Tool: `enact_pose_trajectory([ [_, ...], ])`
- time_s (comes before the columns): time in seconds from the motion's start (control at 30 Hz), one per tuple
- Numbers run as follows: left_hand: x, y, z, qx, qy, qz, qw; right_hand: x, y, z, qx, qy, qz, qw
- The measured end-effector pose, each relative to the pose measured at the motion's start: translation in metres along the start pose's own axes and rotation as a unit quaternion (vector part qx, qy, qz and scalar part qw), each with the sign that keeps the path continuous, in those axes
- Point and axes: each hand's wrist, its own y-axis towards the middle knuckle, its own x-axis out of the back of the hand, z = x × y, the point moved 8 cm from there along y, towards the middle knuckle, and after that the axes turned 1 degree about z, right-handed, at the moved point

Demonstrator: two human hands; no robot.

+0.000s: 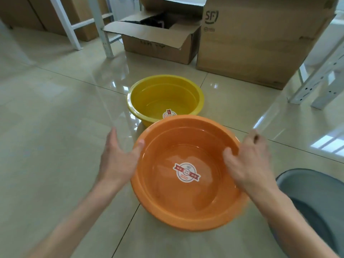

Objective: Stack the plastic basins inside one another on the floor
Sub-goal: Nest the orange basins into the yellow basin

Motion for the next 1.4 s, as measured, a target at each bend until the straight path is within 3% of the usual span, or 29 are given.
enact_pose_trajectory([
  [0.1, 0.002, 0.082, -0.020, 0.056, -0.083, -0.019, 0.995, 0.008, 0.072, 0.050, 0.040, 0.123, -0.031, 0.991],
  [0.23, -0.040, 0.153, -0.016, 0.146, -0.190, 0.038, 0.970, -0.044, 0.159, 0.080, -0.010, 0.201, 0.054, 0.978],
  [0.33, -0.060, 0.173, -0.015, 0.135, -0.198, 0.024, 0.971, -0.088, 0.185, 0.082, -0.068, 0.276, 0.113, 0.952],
  [0.53, -0.042, 0.187, -0.044, 0.068, -0.224, -0.052, 0.971, -0.099, 0.206, 0.094, -0.086, 0.396, 0.074, 0.911],
  [0.67, -0.003, 0.179, -0.108, 0.001, -0.220, -0.065, 0.973, -0.050, 0.200, 0.119, -0.065, 0.448, 0.011, 0.891],
  [0.8, 0.050, 0.123, -0.153, -0.066, -0.243, -0.039, 0.967, 0.032, 0.155, 0.118, 0.010, 0.435, -0.024, 0.900],
  [0.93, 0.070, 0.032, -0.135, -0.097, -0.286, -0.021, 0.953, 0.091, 0.060, 0.067, 0.084, 0.405, -0.066, 0.908],
  [1.13, 0.045, -0.084, -0.063, -0.045, -0.324, -0.034, 0.944, 0.059, -0.042, -0.023, 0.032, 0.300, -0.065, 0.951],
  [1.2, 0.032, -0.096, -0.036, -0.018, -0.275, -0.039, 0.960, 0.038, -0.055, -0.043, 0.004, 0.268, -0.054, 0.962],
  [1.27, 0.016, -0.099, -0.014, -0.009, -0.131, -0.032, 0.991, 0.015, -0.062, -0.056, -0.002, 0.213, -0.039, 0.976],
  [1.33, 0.000, -0.098, 0.009, -0.002, 0.021, -0.025, 0.999, -0.010, -0.064, -0.062, -0.009, 0.097, -0.022, 0.995],
  [1.4, -0.019, -0.095, 0.031, 0.030, 0.041, 0.003, 0.999, -0.029, -0.066, -0.065, -0.015, 0.061, -0.018, 0.998],
])
